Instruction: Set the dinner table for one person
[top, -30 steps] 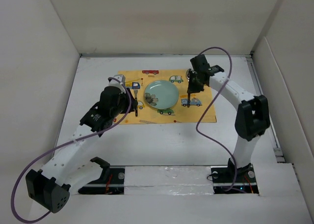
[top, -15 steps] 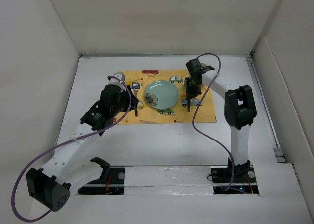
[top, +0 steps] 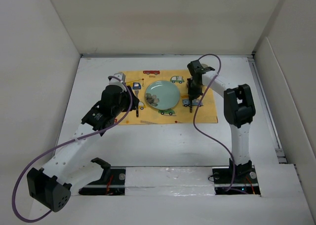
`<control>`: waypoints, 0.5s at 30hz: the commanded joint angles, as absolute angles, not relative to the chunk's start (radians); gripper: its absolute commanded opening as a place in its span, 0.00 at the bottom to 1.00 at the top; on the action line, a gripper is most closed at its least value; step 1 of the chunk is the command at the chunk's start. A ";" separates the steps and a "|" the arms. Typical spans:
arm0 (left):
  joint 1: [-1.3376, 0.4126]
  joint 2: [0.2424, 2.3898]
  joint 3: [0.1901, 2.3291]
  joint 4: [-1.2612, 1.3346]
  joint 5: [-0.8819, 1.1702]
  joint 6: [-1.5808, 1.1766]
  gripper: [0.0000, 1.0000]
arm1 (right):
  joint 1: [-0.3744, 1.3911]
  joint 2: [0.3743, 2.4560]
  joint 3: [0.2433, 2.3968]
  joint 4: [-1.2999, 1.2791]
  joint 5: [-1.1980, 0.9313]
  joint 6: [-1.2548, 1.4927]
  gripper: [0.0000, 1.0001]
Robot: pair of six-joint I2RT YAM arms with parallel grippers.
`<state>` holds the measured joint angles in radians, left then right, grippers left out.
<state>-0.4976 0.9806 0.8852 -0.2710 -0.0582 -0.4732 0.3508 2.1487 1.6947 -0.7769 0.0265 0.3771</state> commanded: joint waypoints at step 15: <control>-0.503 1.031 1.089 -0.264 -0.127 -0.448 0.46 | 0.425 1.742 1.687 -0.862 0.012 0.350 0.55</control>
